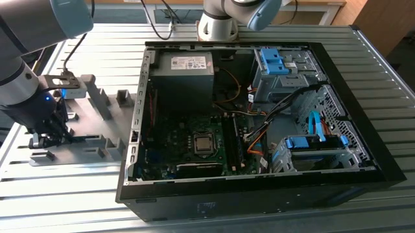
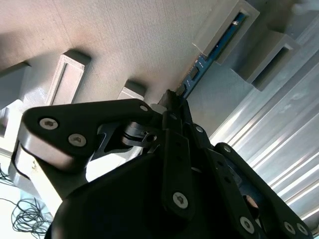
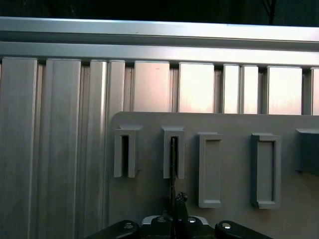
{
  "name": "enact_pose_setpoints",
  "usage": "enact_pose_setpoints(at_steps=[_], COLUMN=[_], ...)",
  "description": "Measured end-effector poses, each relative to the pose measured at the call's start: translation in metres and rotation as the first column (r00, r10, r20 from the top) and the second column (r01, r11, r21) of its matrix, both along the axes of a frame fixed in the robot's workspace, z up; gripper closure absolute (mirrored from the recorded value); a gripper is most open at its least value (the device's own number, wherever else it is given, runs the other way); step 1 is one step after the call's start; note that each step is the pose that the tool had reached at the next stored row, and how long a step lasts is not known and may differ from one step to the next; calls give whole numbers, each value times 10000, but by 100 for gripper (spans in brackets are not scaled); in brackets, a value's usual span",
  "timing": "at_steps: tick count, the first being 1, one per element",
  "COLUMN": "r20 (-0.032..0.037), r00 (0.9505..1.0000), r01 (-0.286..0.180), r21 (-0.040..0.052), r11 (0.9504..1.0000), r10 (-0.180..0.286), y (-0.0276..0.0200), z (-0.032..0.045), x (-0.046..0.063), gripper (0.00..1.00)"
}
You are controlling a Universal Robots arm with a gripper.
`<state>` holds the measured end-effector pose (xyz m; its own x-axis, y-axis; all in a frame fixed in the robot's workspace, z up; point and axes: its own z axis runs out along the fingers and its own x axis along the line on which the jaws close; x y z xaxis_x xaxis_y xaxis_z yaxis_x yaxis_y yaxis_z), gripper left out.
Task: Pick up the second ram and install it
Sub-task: 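Pick up the second ram and move it above second insertion slot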
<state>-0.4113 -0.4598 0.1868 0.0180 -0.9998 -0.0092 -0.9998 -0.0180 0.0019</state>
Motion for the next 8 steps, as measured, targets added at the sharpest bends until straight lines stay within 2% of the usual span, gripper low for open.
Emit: enact_pose_setpoints(at_steps=[8], r20=[2], r00=[10000], r01=[0], r21=[2], r11=[10000], r10=[0], y=[0], z=[-2], x=[0], gripper=[86])
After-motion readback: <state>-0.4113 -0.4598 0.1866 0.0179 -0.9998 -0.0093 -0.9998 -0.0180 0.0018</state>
